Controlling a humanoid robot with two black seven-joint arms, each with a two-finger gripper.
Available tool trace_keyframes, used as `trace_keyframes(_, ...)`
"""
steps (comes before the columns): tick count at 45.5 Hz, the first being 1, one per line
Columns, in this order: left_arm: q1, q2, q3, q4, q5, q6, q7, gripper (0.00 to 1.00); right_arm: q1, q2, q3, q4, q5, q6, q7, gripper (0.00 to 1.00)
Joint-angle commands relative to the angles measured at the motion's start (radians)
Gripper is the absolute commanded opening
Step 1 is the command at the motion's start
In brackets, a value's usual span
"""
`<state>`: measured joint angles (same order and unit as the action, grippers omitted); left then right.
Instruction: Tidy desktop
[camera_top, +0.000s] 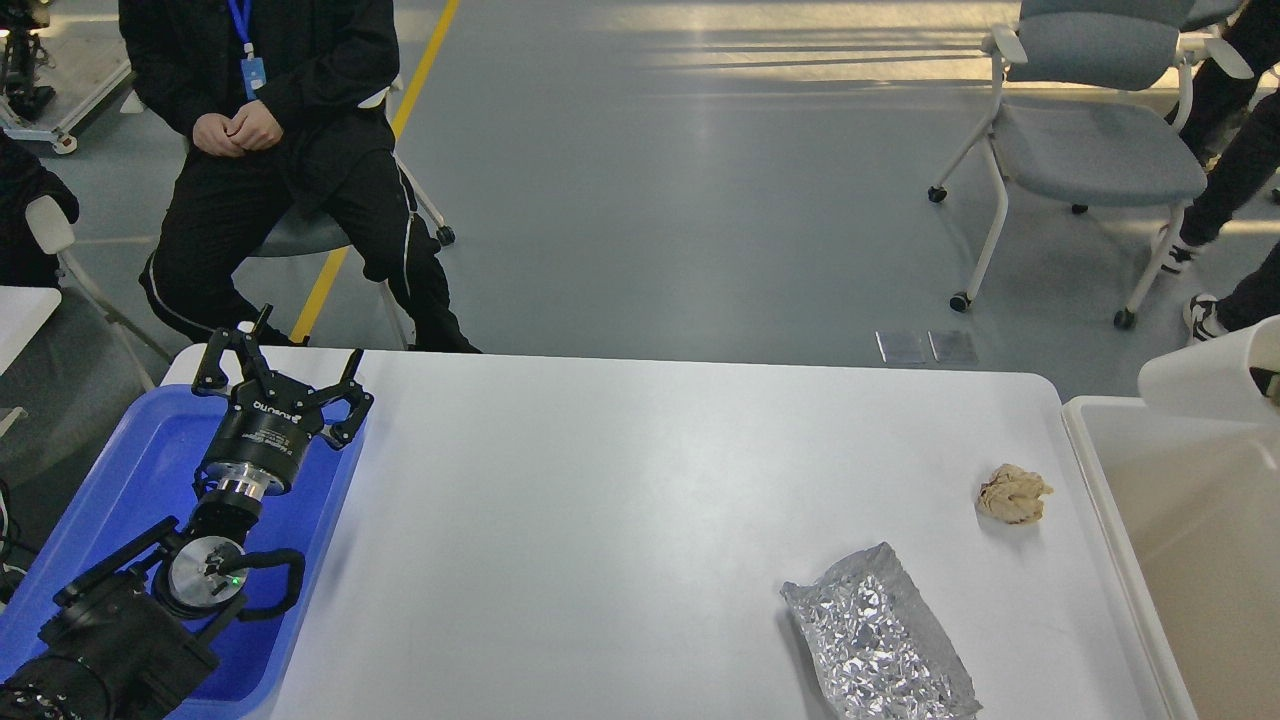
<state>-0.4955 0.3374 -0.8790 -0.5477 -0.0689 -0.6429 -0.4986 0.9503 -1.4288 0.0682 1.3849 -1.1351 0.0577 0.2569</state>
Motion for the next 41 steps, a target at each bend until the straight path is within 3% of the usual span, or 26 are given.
trace_keyframes(1, 0.0, 0.0, 0.0, 0.0, 0.0, 0.0, 0.0, 1.0, -0.08, 0.051, -0.048, -0.194, 0.31, -0.078, 0.004, 0.0)
trace_keyframes(21, 0.0, 0.0, 0.0, 0.0, 0.0, 0.0, 0.0, 1.0, -0.309, 0.418, -0.036, -0.765, 0.785, -0.059, 0.004, 0.0)
trace_keyframes(41, 0.0, 0.0, 0.0, 0.0, 0.0, 0.0, 0.0, 1.0, -0.423, 0.751, -0.027, -1.181, 0.828, -0.045, 0.002, 0.0)
